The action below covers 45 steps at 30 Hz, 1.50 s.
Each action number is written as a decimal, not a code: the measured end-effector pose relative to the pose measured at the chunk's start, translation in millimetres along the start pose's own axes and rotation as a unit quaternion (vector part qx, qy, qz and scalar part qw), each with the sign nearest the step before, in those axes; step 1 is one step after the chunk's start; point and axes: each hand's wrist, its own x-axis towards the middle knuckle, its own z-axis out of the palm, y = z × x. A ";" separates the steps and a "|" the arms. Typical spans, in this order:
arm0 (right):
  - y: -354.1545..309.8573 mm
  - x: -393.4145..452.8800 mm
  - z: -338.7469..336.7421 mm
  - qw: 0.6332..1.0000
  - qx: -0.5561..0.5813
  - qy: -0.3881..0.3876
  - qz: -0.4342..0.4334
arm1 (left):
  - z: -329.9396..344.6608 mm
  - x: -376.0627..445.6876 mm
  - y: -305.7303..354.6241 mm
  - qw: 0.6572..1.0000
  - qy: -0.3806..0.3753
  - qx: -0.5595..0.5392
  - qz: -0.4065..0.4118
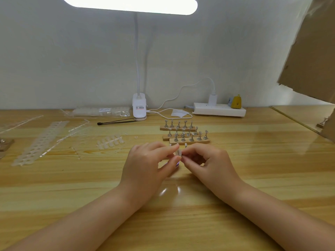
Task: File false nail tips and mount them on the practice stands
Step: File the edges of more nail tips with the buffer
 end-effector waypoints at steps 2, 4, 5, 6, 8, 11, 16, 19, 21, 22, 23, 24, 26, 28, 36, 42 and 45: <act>-0.6 0.0 -0.2 1.000 0.001 0.000 -0.001 | -0.1 0.3 0.1 1.000 -0.001 -0.001 0.001; -1.1 0.1 -0.3 1.000 0.004 0.002 0.000 | 0.0 0.2 -0.4 1.000 -0.002 -0.002 0.001; -1.5 0.1 -0.3 1.000 0.003 0.002 -0.001 | 0.3 0.0 -0.7 1.000 -0.003 -0.002 0.001; -1.9 0.0 -0.3 1.000 0.001 0.001 -0.003 | 0.5 0.0 -1.0 1.000 -0.004 -0.001 0.001; -2.5 -0.3 -0.3 1.000 -0.002 -0.001 -0.010 | 0.9 -0.3 -1.3 1.000 -0.006 0.001 0.003; -2.4 -0.2 -0.1 1.000 -0.003 0.000 -0.017 | 0.9 -0.5 -2.0 1.000 -0.010 0.002 0.004; -0.7 -0.6 0.2 0.999 -0.006 0.004 -0.034 | 0.1 0.2 -2.2 1.000 -0.017 -0.013 -0.002; -0.4 -1.2 -0.7 0.998 -0.020 0.008 -0.061 | -1.2 1.4 -2.2 0.999 -0.031 -0.038 -0.010; -0.6 -0.9 -1.9 0.996 -0.031 0.016 -0.084 | -1.9 2.6 -2.8 0.997 -0.045 -0.061 -0.016; -0.8 -0.9 -2.5 0.995 -0.033 0.019 -0.093 | -2.1 3.0 -3.0 0.996 -0.050 -0.073 -0.022; -0.9 -0.8 -3.1 0.994 -0.034 0.020 -0.098 | -2.1 3.2 -3.1 0.995 -0.053 -0.083 -0.026; -0.9 -0.7 -3.5 0.994 -0.035 0.021 -0.100 | -1.9 3.2 -3.3 0.994 -0.054 -0.088 -0.026; -0.8 -0.4 -3.3 0.995 -0.037 0.021 -0.092 | -0.6 2.3 -3.2 0.995 -0.052 -0.084 -0.023; -0.5 0.2 -1.6 0.996 -0.038 0.023 -0.072 | 0.9 1.2 -2.7 0.996 -0.040 -0.079 -0.028; -0.7 0.6 -0.9 0.998 -0.033 0.017 -0.056 | -0.7 0.8 -2.3 0.996 -0.019 -0.072 -0.039; 0.7 -0.2 -5.6 0.992 -0.059 -0.004 -0.109 | 0.7 1.3 -4.6 0.995 -0.034 -0.085 -0.037; 0.7 -0.4 -5.7 0.990 -0.066 -0.006 -0.122 | 1.0 0.7 -4.6 0.995 -0.034 -0.091 -0.034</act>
